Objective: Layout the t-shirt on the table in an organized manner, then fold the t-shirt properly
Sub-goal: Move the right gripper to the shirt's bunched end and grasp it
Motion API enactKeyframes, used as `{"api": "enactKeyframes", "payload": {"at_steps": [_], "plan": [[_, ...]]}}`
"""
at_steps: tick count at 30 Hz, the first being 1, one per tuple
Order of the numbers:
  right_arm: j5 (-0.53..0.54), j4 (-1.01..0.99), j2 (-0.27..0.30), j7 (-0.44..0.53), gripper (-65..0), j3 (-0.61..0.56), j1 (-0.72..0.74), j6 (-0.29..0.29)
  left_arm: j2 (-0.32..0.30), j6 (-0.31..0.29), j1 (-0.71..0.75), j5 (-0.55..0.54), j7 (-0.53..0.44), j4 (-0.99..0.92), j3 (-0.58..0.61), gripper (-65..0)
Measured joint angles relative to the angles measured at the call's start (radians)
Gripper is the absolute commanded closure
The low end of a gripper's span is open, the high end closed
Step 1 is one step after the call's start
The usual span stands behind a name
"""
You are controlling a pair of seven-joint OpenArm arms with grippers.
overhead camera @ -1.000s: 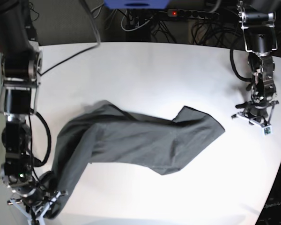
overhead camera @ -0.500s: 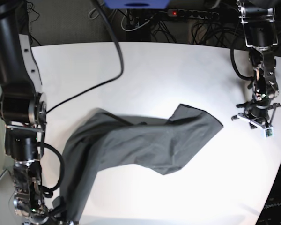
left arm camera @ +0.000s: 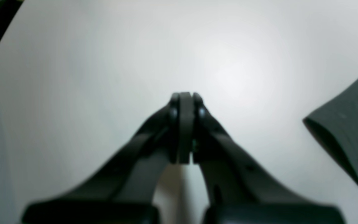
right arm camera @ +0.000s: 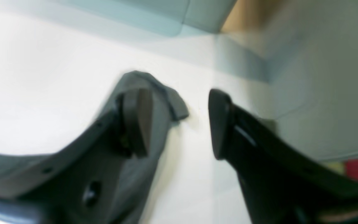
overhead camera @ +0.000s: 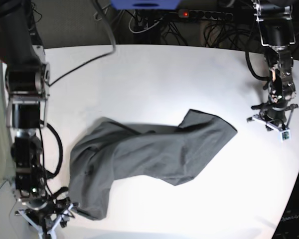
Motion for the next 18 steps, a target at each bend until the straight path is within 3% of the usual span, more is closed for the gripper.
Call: {"api": "enactKeyframes", "payload": {"at_steps": [4, 8, 14, 18], "plan": [[0.006, 0.439, 0.017, -0.051, -30.2, -0.015, -0.329, 0.011, -0.001, -0.001, 0.0, -0.003, -0.006, 0.0, -0.001, -0.2], [0.019, 0.679, 0.005, -0.054, -30.2, -0.02, -0.592, 0.024, -0.002, 0.0, -0.001, -0.005, -0.007, -0.004, -0.003, -0.2], [0.015, 0.694, -0.035, -0.058, -30.2, -0.017, -0.752, 0.016, 0.001, -0.003, -0.007, -0.006, -0.011, -0.001, -0.001, -0.2], [0.011, 0.634, -0.06, -0.042, -30.2, -0.069, -0.764, 0.009, 0.001, 0.0, -0.007, -0.005, -0.006, -0.001, 0.0, -0.2]]}}
